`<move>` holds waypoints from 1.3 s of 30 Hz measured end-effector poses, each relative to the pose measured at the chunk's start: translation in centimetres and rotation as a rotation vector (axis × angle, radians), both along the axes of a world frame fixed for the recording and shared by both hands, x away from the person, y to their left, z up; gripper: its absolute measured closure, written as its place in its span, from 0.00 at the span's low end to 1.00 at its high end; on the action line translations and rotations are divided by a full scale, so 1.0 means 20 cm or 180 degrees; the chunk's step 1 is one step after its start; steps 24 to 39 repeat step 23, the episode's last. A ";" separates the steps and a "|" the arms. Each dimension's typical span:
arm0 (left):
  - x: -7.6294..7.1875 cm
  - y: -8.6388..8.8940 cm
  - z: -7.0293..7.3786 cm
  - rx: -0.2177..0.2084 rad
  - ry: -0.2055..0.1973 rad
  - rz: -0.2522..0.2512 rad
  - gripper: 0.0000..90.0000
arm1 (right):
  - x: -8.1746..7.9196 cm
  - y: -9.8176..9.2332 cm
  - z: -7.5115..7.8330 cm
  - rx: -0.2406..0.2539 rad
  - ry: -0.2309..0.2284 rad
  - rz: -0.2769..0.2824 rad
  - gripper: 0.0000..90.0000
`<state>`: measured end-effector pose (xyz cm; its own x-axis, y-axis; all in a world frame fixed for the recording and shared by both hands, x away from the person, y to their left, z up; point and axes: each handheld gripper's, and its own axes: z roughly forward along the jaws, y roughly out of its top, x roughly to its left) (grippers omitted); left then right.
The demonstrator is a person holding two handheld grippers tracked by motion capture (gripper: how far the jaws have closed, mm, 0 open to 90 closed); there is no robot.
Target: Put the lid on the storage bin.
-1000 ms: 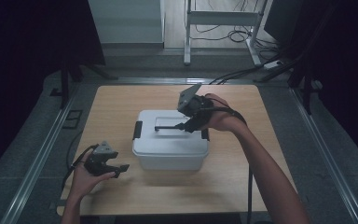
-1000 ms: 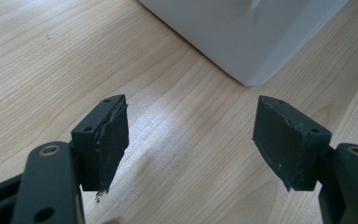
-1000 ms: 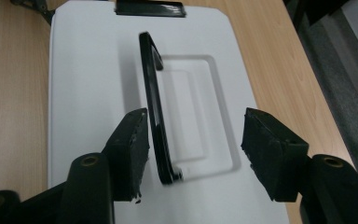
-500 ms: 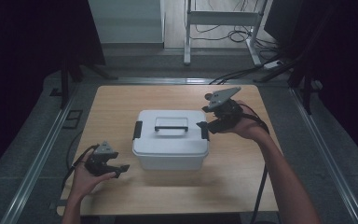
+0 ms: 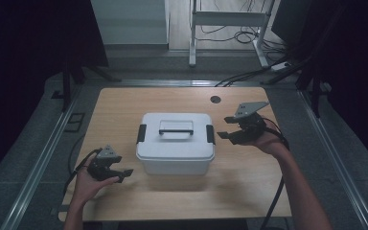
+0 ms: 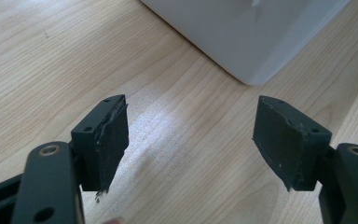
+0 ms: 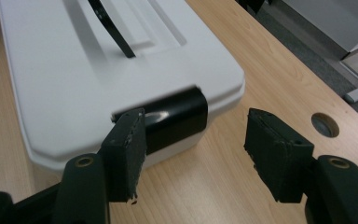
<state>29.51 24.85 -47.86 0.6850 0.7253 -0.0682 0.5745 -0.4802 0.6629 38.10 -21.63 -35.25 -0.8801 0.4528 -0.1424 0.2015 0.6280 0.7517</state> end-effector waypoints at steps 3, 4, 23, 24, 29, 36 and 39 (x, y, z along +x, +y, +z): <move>0.00 0.00 0.00 0.0003 -0.0003 0.0002 0.30 | -0.01 -0.02 -0.03 -0.0005 0.0022 -0.0046 0.42; 0.00 0.00 0.00 0.0002 -0.0003 0.0001 0.30 | -0.01 -0.03 -0.04 -0.0001 0.0028 -0.0052 0.42; 0.01 -0.01 -0.01 0.0016 -0.0013 0.0000 0.30 | -0.01 -0.06 -0.08 0.0041 0.0080 -0.0122 0.42; 0.01 -0.01 -0.01 0.0016 -0.0013 0.0000 0.30 | -0.01 -0.06 -0.08 0.0041 0.0080 -0.0122 0.42; 0.01 -0.01 -0.01 0.0016 -0.0013 0.0000 0.30 | -0.01 -0.06 -0.08 0.0041 0.0080 -0.0122 0.42; 0.01 -0.01 -0.01 0.0016 -0.0013 0.0000 0.30 | -0.01 -0.06 -0.08 0.0041 0.0080 -0.0122 0.42; 0.01 -0.01 -0.01 0.0016 -0.0013 0.0000 0.30 | -0.01 -0.06 -0.08 0.0041 0.0080 -0.0122 0.42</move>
